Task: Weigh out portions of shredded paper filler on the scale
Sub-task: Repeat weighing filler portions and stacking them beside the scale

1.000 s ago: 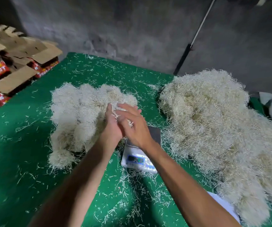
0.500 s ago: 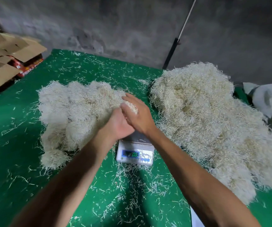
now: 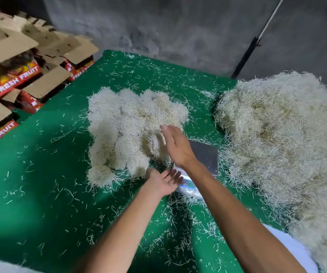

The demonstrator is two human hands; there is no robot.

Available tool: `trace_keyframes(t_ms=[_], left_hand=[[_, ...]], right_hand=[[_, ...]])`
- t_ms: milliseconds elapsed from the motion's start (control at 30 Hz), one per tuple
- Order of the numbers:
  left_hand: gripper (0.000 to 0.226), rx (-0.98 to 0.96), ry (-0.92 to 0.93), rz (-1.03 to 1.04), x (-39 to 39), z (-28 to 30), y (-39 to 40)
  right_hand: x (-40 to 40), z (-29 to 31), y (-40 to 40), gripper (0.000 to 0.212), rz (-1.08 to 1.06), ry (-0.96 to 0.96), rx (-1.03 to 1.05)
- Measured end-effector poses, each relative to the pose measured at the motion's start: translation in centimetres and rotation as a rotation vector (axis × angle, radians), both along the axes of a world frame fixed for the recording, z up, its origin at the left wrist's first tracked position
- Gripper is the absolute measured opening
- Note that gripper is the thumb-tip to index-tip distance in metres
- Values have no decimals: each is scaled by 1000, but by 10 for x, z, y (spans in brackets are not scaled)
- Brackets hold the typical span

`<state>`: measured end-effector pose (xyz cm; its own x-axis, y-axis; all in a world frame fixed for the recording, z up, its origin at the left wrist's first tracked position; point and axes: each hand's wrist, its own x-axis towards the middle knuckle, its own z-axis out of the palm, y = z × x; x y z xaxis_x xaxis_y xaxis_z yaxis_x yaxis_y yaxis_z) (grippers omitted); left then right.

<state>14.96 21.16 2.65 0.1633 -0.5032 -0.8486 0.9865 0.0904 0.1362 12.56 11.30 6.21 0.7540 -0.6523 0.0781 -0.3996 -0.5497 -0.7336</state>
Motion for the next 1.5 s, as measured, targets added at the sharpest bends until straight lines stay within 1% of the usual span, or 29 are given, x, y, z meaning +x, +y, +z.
trace_keyframes(t_ms=[67,133,200,333,433,533,633,700,733,800,833,867,900,933,967,1000,1067,1100,1133,1167,1200,1267,1300,1333,1367,1400,1433,1467,1500], left_hand=[[85,47,33,3,-6,-19,3],[83,31,19,-25,-13,-25,-5],[79,-11,-4,-46,-24,-26,-18],[77,-144,-59,-114,-44,-22,-57],[76,-207,-90,-199,-66,-16,-100],[78,-221,-122,-306,-93,-16,-148],[82,-203,-158,-387,-118,-18,-192],[82,-194,-179,-431,-131,-27,-219],[82,-179,-188,-458,-137,-34,-231],[81,-121,-240,-516,-146,-48,-251],[82,-94,-280,-558,-149,-54,-259],[89,-75,-313,-601,-152,-62,-264],[101,-63,-353,-651,-154,-70,-266],[108,-56,-384,-709,-155,-79,-270],[101,-47,-411,-768,-155,-85,-270],[82,-49,-434,-821,-155,-94,-272],[35,-71,-554,-915,-154,-100,-275],[21,-26,-578,-920,-153,-102,-279],[19,11,-643,-897,-152,-100,-283],[20,40,-733,-909,-150,-94,-286],[20,50,-856,-932,-146,-94,-289],[19,74,-1125,-956,-143,-81,-296],[15,107,-1190,-958,-145,-63,-293],[19,140,-1314,-955,-147,-49,-294],[27,182,-1321,-920,-150,-33,-290],[32,176,-1279,-910,-149,-26,-289],[34,142,-1230,-892,-151,-16,-280],[32,49,-1163,-870,-152,-12,-272],[26,-37,-1078,-911,-153,-9,-263]], right_hand=[[-9,-11,-7,77,-68,-18,39],[-24,-22,-14,77,-155,-30,92],[-45,-34,-25,77,-213,10,130],[-96,-51,-54,61,-277,-13,168],[-139,-60,-90,51,-308,24,74],[-184,-75,-133,38,-319,156,-7],[-216,-88,-172,13,-176,214,-238],[-228,-102,-200,20,-127,290,-384],[-232,-110,-213,31,-132,385,-389],[-237,-128,-232,60,-104,640,-332],[-240,-138,-236,67,-96,742,-274],[-242,-148,-235,68,-112,778,-204],[-245,-156,-231,67,-148,760,-130],[-247,-164,-227,65,-187,685,-72],[-249,-168,-220,61,-226,576,-15],[-250,-170,-215,56,-275,451,78],[-253,-161,-207,46,-366,175,384],[-255,-153,-204,37,-383,32,513],[-257,-145,-202,27,-389,-89,566],[-259,-139,-200,22,-378,-176,529],[-259,-129,-200,22,-378,-217,425],[-260,-107,-208,22,-447,-206,68],[-261,-98,-216,18,-497,-170,-122],[-262,-93,-223,22,-503,-85,-250],[-261,-89,-228,37,-464,57,-288],[-259,-87,-229,42,-435,195,-201],[-254,-83,-222,32,-421,300,-75],[-248,-84,-215,17,-397,323,52],[-242,-82,-205,11,-371,271,106]])
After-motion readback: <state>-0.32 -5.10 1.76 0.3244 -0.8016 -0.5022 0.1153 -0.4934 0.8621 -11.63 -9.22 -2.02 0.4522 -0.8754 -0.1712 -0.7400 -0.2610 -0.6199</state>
